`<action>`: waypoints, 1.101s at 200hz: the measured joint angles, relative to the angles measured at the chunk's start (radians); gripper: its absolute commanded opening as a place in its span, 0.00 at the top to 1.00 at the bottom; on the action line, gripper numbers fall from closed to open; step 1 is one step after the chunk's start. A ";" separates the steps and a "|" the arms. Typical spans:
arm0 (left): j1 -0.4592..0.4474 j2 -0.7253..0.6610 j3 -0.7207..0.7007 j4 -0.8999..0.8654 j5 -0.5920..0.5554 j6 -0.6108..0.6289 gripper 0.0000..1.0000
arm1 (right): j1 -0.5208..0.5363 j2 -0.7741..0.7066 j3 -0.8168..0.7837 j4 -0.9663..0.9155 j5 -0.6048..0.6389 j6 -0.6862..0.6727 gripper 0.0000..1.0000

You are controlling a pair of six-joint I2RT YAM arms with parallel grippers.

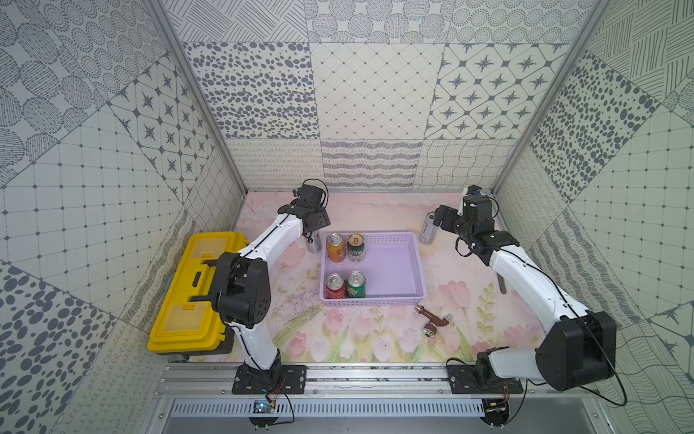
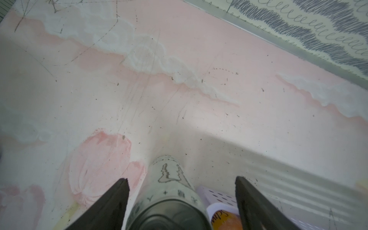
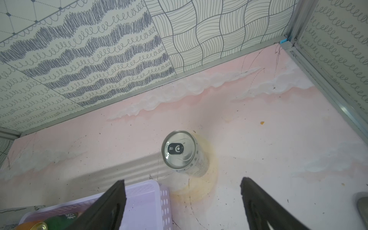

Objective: Take out the drinks from the basket
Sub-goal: Place the drink at the center of the board, then pick up the drink from the basket.

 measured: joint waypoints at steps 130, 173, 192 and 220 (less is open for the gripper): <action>-0.153 -0.327 -0.164 0.010 0.101 -0.078 0.00 | 0.295 0.083 0.041 -0.076 -0.293 -0.140 0.06; -0.179 -0.464 -0.279 0.006 0.124 -0.112 0.00 | 0.462 0.148 0.067 -0.146 -0.341 -0.246 0.06; -0.181 -0.526 -0.328 0.004 0.135 -0.128 0.00 | 0.529 0.157 0.068 -0.173 -0.342 -0.288 0.06; -0.184 -0.583 -0.367 -0.006 0.152 -0.143 0.00 | 0.604 0.183 0.081 -0.203 -0.341 -0.334 0.06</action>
